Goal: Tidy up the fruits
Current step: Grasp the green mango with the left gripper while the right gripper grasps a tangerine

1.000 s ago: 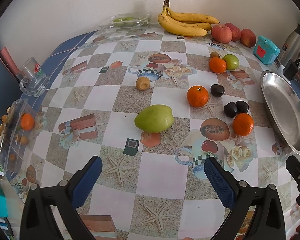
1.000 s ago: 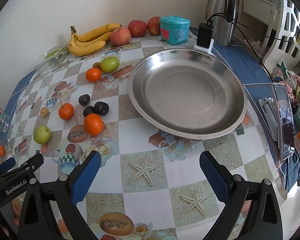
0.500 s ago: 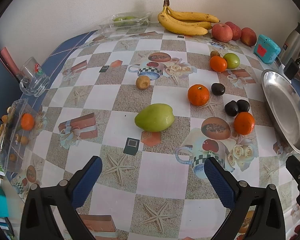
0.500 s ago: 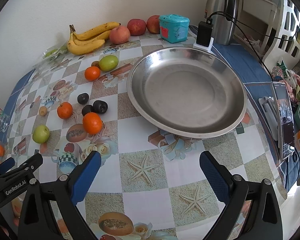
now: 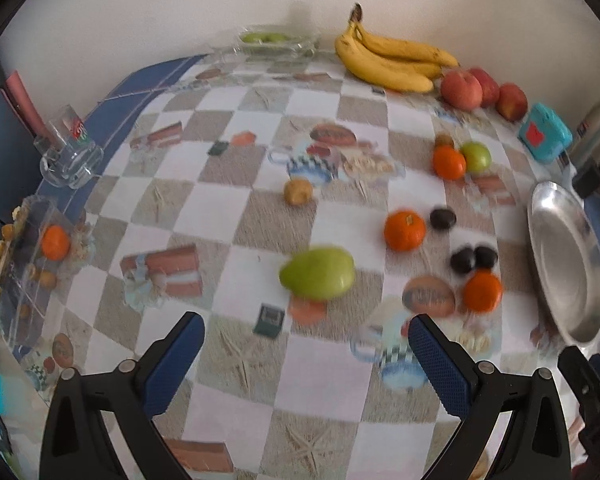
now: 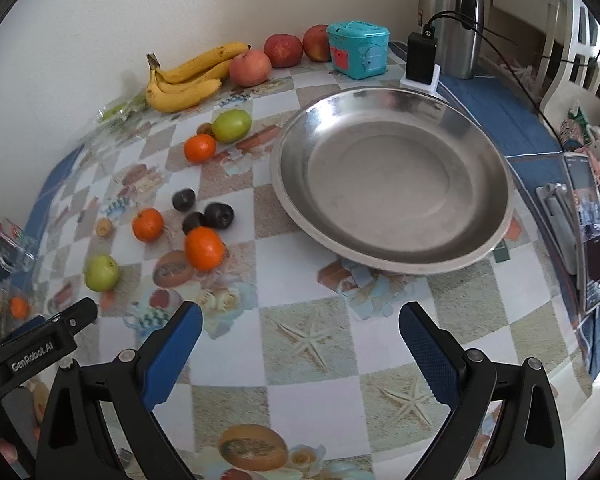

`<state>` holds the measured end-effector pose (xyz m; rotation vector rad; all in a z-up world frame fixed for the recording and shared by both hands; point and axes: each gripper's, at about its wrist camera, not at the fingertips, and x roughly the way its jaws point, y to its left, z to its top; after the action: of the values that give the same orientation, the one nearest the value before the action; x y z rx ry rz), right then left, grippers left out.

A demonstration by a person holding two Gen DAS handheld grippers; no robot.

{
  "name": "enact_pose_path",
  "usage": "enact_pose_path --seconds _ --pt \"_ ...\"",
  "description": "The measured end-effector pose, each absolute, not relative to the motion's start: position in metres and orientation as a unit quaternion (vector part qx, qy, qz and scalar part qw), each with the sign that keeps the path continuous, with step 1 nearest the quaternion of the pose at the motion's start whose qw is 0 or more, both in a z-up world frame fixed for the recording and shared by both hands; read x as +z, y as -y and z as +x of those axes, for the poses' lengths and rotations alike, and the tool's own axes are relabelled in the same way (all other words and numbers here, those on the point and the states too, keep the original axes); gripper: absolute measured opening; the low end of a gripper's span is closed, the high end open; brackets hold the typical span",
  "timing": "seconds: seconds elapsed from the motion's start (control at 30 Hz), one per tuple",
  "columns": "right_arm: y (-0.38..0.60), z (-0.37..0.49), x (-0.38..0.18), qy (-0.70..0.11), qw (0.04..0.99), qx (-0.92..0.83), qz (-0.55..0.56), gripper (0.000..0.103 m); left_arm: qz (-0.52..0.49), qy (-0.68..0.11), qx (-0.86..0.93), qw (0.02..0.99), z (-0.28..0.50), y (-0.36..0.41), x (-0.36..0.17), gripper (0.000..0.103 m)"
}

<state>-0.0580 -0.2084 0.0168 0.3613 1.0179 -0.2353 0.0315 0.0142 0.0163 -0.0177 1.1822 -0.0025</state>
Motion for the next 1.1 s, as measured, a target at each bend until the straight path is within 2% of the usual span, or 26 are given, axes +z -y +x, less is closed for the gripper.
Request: enact_pose_path --seconds 0.2,0.4,0.73,1.1 --pt "0.208 -0.035 0.038 -0.470 0.861 -0.099 0.169 0.099 -0.054 -0.544 0.002 0.838 0.055 -0.016 0.021 0.103" --pt "0.198 -0.007 0.037 -0.488 0.850 -0.084 0.177 0.099 -0.040 -0.553 0.029 0.832 0.078 -0.013 0.013 0.103" --pt "0.179 0.029 0.010 -0.534 0.823 -0.072 0.180 0.099 -0.037 -0.555 0.054 0.829 0.088 -0.030 -0.002 0.103" --pt "0.167 0.032 -0.027 -0.571 0.801 -0.069 0.166 0.099 -0.031 -0.598 0.042 0.800 0.089 -0.029 -0.031 0.103"
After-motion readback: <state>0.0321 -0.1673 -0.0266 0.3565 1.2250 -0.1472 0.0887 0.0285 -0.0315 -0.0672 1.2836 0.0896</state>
